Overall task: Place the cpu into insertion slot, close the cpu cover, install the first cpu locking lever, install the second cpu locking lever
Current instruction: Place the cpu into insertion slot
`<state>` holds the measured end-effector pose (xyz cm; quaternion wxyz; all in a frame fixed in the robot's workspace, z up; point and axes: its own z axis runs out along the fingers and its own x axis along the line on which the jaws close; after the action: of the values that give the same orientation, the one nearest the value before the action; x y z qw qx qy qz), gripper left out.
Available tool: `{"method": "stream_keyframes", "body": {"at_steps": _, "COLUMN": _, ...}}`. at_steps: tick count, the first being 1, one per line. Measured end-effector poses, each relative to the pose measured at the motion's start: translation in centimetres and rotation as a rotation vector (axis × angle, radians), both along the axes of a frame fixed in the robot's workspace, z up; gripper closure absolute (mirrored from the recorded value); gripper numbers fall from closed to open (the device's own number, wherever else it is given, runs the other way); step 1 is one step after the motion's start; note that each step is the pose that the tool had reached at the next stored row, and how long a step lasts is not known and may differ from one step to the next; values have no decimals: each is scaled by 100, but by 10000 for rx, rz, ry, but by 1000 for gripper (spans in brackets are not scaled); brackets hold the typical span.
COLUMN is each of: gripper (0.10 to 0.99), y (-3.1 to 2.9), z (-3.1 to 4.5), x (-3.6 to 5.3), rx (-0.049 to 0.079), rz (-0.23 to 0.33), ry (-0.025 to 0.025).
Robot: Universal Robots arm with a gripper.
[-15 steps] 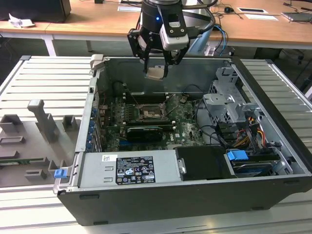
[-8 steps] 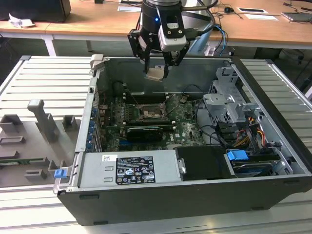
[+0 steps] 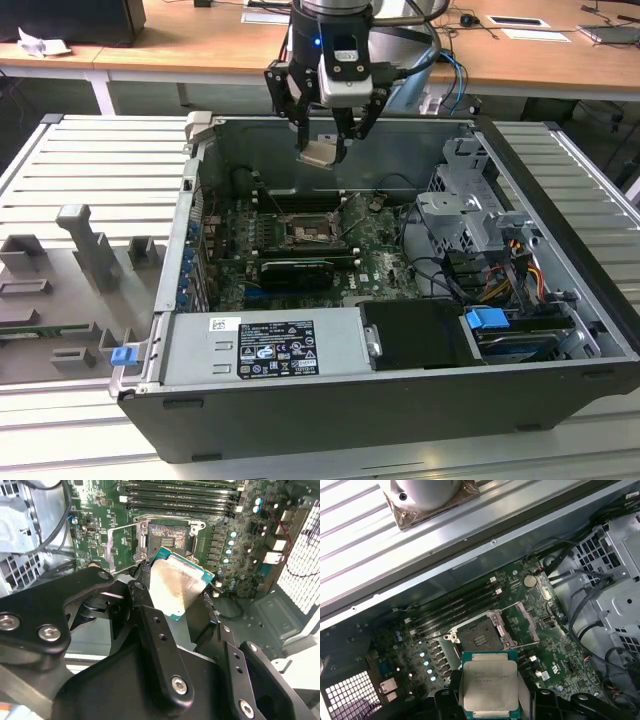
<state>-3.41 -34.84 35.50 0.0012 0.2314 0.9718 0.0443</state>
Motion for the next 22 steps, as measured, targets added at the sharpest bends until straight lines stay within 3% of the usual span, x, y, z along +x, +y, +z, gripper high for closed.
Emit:
{"method": "stream_keyframes", "body": {"at_steps": 9, "gripper": 561, "y": 0, "z": -28, "x": 0, "rx": -2, "rz": -1072, "ry": 0}}
{"method": "stream_keyframes", "body": {"at_steps": 22, "gripper": 561, "y": 0, "z": -59, "x": 0, "rx": -10, "rz": -2099, "ry": 0}}
